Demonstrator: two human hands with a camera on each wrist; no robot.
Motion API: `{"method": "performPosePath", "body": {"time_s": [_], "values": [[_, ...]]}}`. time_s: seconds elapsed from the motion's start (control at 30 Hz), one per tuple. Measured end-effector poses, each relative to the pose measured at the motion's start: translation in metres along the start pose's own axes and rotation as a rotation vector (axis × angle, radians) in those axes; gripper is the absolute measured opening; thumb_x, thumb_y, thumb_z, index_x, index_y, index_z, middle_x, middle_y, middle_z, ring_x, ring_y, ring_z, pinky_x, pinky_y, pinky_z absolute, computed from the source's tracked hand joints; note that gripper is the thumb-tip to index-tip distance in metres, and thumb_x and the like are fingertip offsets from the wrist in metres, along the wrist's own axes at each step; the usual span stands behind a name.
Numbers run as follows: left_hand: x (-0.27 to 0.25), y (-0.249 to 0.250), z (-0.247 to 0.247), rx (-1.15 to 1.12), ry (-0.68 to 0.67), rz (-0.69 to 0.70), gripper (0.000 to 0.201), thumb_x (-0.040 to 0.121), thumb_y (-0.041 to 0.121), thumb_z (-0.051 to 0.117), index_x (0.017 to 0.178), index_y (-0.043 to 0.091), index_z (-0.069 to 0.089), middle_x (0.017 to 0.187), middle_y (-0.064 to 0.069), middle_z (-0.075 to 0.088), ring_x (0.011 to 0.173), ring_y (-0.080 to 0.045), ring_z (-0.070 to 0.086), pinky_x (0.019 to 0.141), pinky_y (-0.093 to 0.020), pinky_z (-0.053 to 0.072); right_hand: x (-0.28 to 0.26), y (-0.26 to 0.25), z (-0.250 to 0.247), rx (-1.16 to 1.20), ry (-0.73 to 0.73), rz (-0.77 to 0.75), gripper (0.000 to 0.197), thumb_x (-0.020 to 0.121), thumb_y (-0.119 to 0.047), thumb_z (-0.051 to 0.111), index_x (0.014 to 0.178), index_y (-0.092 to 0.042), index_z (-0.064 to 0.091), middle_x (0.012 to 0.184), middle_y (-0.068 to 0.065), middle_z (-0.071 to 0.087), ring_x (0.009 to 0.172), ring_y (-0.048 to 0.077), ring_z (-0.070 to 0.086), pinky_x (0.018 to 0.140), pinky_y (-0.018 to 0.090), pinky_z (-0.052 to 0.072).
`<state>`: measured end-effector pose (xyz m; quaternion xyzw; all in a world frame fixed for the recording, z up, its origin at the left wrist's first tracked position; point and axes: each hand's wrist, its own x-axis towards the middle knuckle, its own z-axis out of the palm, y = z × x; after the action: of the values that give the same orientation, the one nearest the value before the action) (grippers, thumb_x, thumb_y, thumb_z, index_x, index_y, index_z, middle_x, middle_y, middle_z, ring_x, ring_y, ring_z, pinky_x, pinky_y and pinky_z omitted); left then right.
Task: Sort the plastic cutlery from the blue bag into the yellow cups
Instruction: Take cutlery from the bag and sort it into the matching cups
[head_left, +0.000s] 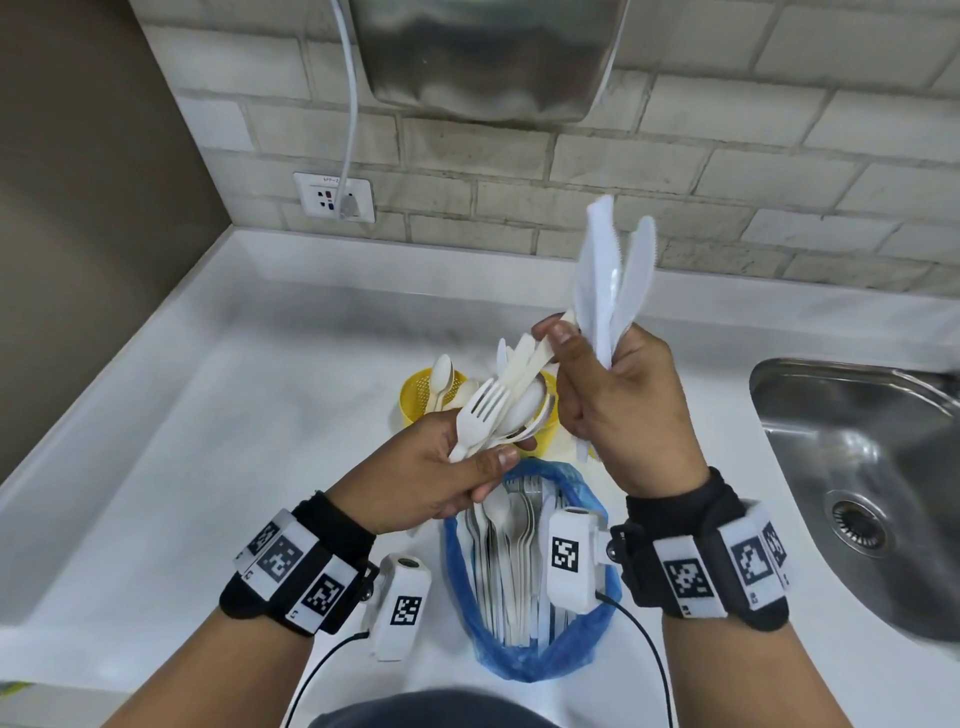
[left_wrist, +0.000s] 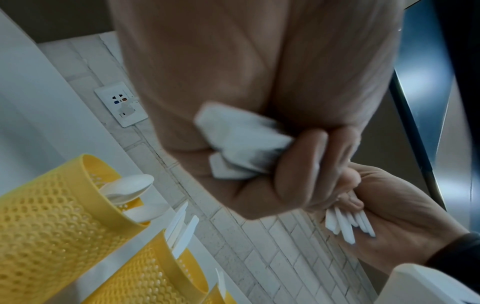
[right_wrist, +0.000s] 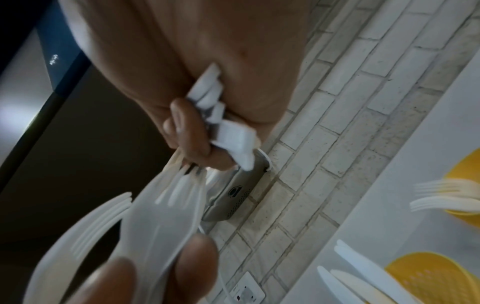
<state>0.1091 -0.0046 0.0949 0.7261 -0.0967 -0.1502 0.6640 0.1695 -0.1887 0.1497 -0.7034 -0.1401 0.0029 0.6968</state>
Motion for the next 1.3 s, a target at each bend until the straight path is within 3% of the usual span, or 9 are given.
{"method": "performPosePath", "body": {"time_s": [0.1, 0.2, 0.3, 0.5, 0.7, 0.87, 1.07, 1.2, 1.3], "values": [[0.001, -0.001, 0.001, -0.015, 0.006, 0.002, 0.025, 0.102, 0.029, 0.056, 0.120, 0.018, 0.069, 0.065, -0.005, 0.049, 0.047, -0.013, 0.037, 0.045, -0.023, 0.031, 0.001, 0.000, 0.000, 0.106, 0.060, 0.029, 0.022, 0.106, -0.018, 0.056, 0.093, -0.008, 0.072, 0.051, 0.010, 0.033, 0.044, 0.016, 0.025, 0.046, 0.025, 0.022], [0.002, 0.001, 0.003, -0.041, -0.020, 0.015, 0.019, 0.102, 0.029, 0.055, 0.105, 0.031, 0.073, 0.064, -0.005, 0.048, 0.047, -0.014, 0.035, 0.045, -0.024, 0.030, -0.001, 0.000, -0.004, -0.038, -0.063, 0.022, 0.021, 0.103, -0.015, 0.060, 0.091, 0.000, 0.069, 0.045, -0.012, 0.048, 0.039, 0.003, 0.041, 0.045, 0.020, 0.033], [0.001, 0.003, 0.006, -0.024, -0.036, 0.026, 0.034, 0.104, 0.025, 0.052, 0.083, 0.044, 0.071, 0.064, -0.007, 0.046, 0.047, -0.014, 0.035, 0.045, -0.025, 0.029, -0.005, 0.000, -0.003, -0.112, -0.116, 0.028, 0.021, 0.102, -0.011, 0.061, 0.093, 0.006, 0.068, 0.043, -0.016, 0.050, 0.038, 0.002, 0.047, 0.046, 0.012, 0.035], [0.001, -0.001, 0.004, -0.028, 0.000, -0.009, 0.027, 0.103, 0.026, 0.054, 0.120, 0.011, 0.068, 0.065, -0.008, 0.045, 0.047, -0.012, 0.035, 0.043, -0.020, 0.030, 0.001, 0.003, -0.002, 0.177, 0.136, 0.075, 0.038, 0.104, -0.023, 0.058, 0.096, 0.015, 0.057, 0.062, 0.017, 0.048, 0.048, 0.024, 0.045, 0.051, 0.032, 0.041], [-0.002, 0.007, 0.008, -0.060, -0.042, 0.018, 0.024, 0.099, 0.034, 0.053, 0.091, 0.042, 0.074, 0.064, -0.007, 0.043, 0.048, -0.013, 0.033, 0.043, -0.022, 0.027, 0.001, -0.006, -0.010, 0.592, 0.258, 0.155, 0.021, 0.110, -0.016, 0.043, 0.099, -0.006, 0.058, 0.093, 0.015, 0.074, 0.083, 0.039, 0.075, 0.076, 0.055, 0.062], [-0.003, 0.008, 0.008, -0.025, -0.041, -0.004, 0.030, 0.098, 0.036, 0.054, 0.118, 0.017, 0.069, 0.064, -0.004, 0.043, 0.051, -0.012, 0.033, 0.044, -0.021, 0.028, 0.001, -0.004, -0.014, 0.793, 0.380, 0.206, 0.019, 0.110, -0.016, 0.043, 0.097, -0.008, 0.054, 0.074, 0.011, 0.070, 0.070, 0.034, 0.075, 0.059, 0.039, 0.060], [-0.007, 0.008, 0.010, -0.006, -0.021, 0.004, 0.030, 0.103, 0.029, 0.051, 0.121, 0.012, 0.067, 0.062, -0.002, 0.041, 0.049, -0.010, 0.033, 0.045, -0.019, 0.030, 0.010, 0.013, -0.024, 0.985, 0.533, 0.189, 0.021, 0.107, -0.016, 0.041, 0.089, -0.015, 0.049, 0.065, 0.004, 0.052, 0.052, 0.023, 0.056, 0.058, 0.033, 0.056], [-0.012, 0.010, 0.011, 0.026, 0.068, 0.004, 0.014, 0.099, 0.034, 0.061, 0.094, 0.026, 0.070, 0.059, 0.003, 0.037, 0.049, -0.007, 0.032, 0.048, -0.022, 0.029, 0.009, 0.007, -0.032, 0.933, 0.606, 0.157, 0.017, 0.108, -0.024, 0.043, 0.091, -0.020, 0.046, 0.061, -0.003, 0.039, 0.044, 0.013, 0.036, 0.042, 0.020, 0.036], [-0.012, 0.006, 0.013, -0.092, 0.160, -0.039, 0.023, 0.094, 0.035, 0.070, 0.077, 0.021, 0.063, 0.064, -0.007, 0.025, 0.054, -0.016, 0.022, 0.055, -0.033, 0.019, 0.002, -0.006, -0.028, 0.859, 0.608, 0.093, 0.032, 0.106, -0.040, 0.051, 0.081, -0.022, 0.046, 0.059, -0.004, 0.029, 0.044, 0.012, 0.026, 0.038, 0.019, 0.026]]}}
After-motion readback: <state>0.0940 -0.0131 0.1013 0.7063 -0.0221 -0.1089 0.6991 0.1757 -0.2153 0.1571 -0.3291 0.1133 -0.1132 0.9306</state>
